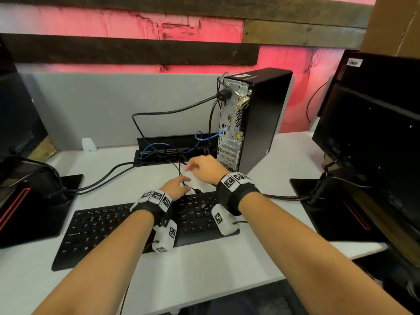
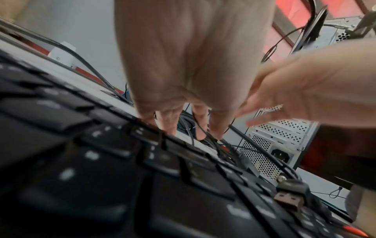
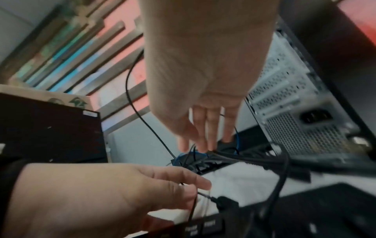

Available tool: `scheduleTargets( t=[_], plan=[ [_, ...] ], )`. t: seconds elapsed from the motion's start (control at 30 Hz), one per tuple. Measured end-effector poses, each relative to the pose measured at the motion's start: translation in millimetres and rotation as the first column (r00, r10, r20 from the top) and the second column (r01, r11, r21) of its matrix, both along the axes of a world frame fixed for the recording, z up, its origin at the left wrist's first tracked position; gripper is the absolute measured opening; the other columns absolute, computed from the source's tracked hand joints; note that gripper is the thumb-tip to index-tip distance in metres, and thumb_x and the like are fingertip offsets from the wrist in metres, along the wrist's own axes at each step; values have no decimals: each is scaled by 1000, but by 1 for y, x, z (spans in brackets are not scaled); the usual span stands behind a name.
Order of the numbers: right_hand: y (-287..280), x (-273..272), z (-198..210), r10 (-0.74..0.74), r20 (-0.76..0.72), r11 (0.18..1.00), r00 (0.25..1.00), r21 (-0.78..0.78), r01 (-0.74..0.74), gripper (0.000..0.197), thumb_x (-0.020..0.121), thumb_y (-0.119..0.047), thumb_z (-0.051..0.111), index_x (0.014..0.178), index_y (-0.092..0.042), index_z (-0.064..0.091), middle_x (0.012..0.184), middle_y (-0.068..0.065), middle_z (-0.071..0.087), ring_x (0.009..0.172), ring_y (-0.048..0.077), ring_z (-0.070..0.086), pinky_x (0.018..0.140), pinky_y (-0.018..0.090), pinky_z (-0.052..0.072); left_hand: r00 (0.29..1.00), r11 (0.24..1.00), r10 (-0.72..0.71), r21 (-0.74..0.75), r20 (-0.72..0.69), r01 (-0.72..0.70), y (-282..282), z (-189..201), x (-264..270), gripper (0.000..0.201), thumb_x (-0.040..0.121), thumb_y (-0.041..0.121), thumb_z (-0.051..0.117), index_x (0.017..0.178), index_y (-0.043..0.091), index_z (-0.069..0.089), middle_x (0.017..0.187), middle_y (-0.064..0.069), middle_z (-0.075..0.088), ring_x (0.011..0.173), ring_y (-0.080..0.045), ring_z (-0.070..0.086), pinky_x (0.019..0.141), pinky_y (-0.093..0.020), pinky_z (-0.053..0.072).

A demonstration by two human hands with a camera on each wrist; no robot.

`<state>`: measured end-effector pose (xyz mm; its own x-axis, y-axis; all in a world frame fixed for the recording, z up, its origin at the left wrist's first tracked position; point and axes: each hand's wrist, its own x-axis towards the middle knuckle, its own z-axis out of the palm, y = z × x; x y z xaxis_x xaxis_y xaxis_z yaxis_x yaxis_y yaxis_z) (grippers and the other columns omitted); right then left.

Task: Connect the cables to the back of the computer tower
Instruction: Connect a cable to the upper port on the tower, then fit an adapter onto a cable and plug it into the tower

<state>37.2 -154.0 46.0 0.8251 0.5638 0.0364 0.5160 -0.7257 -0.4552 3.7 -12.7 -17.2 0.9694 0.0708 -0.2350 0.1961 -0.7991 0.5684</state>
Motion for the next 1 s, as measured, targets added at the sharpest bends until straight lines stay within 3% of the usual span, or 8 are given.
scheduleTargets(
  t=[0.07, 0.2, 0.37, 0.5, 0.6, 0.77, 0.87, 1.0],
  plan=[
    [-1, 3, -19, 24, -164, 987, 986, -156, -49, 39, 91, -10, 48, 127, -17, 60, 137, 7, 56, 126, 23, 51, 105, 31, 40, 999, 994, -35, 98, -36, 38, -1, -2, 2, 37, 97, 28, 48, 131, 13, 53, 133, -10, 54, 121, -24, 52, 101, -30, 38],
    [-3, 3, -47, -2, -230, 966, 973, -250, -57, 42, 93, -19, 53, 134, -15, 55, 139, 7, 52, 129, 24, 48, 104, 30, 39, 994, 977, -82, 190, -67, 93, -5, -2, 6, 35, 97, 26, 50, 124, 6, 58, 132, -11, 52, 120, -26, 52, 100, -32, 39],
    [-18, 12, -56, 3, -556, 949, 831, 263, 173, 30, 84, -9, 67, 114, -14, 70, 110, 0, 67, 98, 10, 60, 90, 19, 46, 983, 968, -45, 237, -179, 88, -4, -6, 5, 39, 98, 33, 40, 134, 19, 47, 144, -8, 24, 130, -24, 41, 113, -36, 28],
    [-24, 15, -64, -13, -661, 695, 750, 533, 482, 26, 70, 10, 67, 89, -7, 72, 109, 17, 68, 88, 17, 64, 85, 27, 53, 980, 982, -26, 181, -195, 62, 2, -7, 4, 32, 99, 24, 39, 130, 18, 48, 144, -8, 24, 130, -24, 39, 113, -34, 27],
    [-27, 17, -75, -180, -596, 542, 783, 604, 584, 21, 72, 4, 59, 87, -10, 62, 88, 14, 63, 72, 16, 56, 94, 36, 50, 987, 990, -11, 134, -161, 33, 4, -5, -1, 36, 98, 7, 38, 133, 14, 46, 147, -8, 24, 137, -25, 28, 116, -33, 24],
    [-27, 17, -66, -370, -131, 785, 920, 485, 385, 36, 89, 3, 40, 112, -11, 62, 106, 9, 66, 98, 19, 60, 95, 27, 47, 985, 972, -78, 207, -154, 110, 4, -4, 3, 32, 99, 27, 44, 127, 16, 55, 142, -9, 30, 130, -24, 40, 114, -33, 26],
    [-32, 23, -59, -223, -213, 918, 951, 282, 279, 52, 91, -1, 46, 142, -13, 40, 136, 10, 55, 125, 23, 50, 104, 26, 36, 988, 982, -68, 167, -141, 91, 5, -4, 3, 33, 99, 26, 44, 129, 16, 53, 141, -11, 32, 130, -25, 41, 113, -32, 25],
    [-27, 23, -74, -160, -237, 985, 958, -97, 140, 55, 96, -17, 46, 149, -13, 31, 148, 13, 42, 136, 30, 39, 112, 36, 34, 988, 986, -93, 129, -121, 109, 5, -6, 4, 32, 99, 16, 41, 128, 26, 53, 141, -11, 33, 130, -27, 40, 111, -31, 27]
  ],
)
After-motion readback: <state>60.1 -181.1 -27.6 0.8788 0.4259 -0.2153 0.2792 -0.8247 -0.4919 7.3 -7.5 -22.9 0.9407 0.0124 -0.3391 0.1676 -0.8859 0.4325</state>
